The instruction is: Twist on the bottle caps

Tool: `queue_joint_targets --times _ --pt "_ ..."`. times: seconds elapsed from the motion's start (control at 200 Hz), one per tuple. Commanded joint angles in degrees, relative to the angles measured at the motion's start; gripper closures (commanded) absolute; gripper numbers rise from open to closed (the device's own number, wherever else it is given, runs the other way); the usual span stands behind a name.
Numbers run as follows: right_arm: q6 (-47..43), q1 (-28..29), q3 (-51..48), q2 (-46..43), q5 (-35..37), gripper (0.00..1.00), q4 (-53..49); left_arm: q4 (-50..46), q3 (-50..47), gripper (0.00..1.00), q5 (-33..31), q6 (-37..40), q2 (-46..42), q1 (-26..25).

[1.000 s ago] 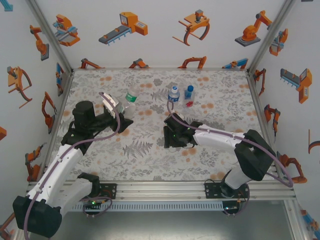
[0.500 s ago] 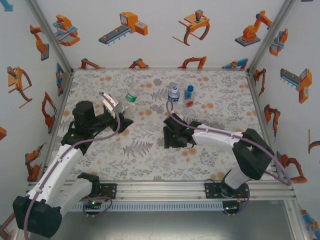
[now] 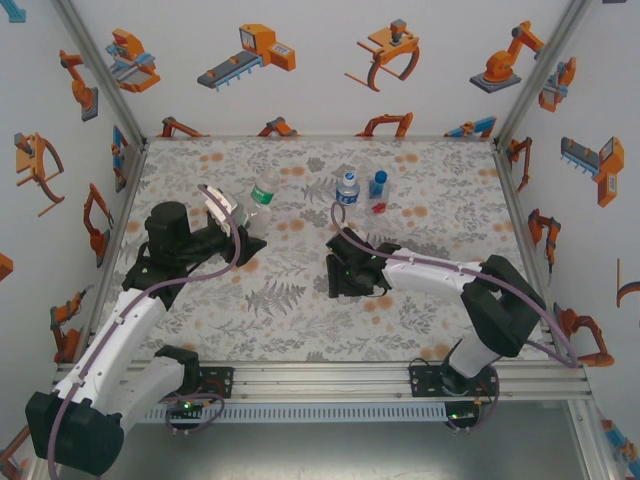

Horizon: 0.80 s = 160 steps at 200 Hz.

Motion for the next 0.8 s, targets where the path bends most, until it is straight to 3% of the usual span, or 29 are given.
queue_joint_targets --times 0.0,0.255,0.621,0.796 --pt "-0.12 -0.21 0.60 1.11 -0.04 0.44 -1.42 0.21 1.11 1.00 1.40 1.25 0.17 0.24" --pt "1.09 -0.22 -0.51 2.25 -0.34 0.47 -0.43 0.15 1.11 1.00 1.35 1.22 0.12 0.25" --pt "3.37 -0.89 -1.66 3.17 -3.11 0.76 3.13 0.07 1.11 1.00 1.26 1.35 0.09 0.25" --pt "5.90 -2.72 -6.13 0.18 -10.54 0.80 15.22 -0.08 1.11 1.00 1.29 1.35 0.14 0.25"
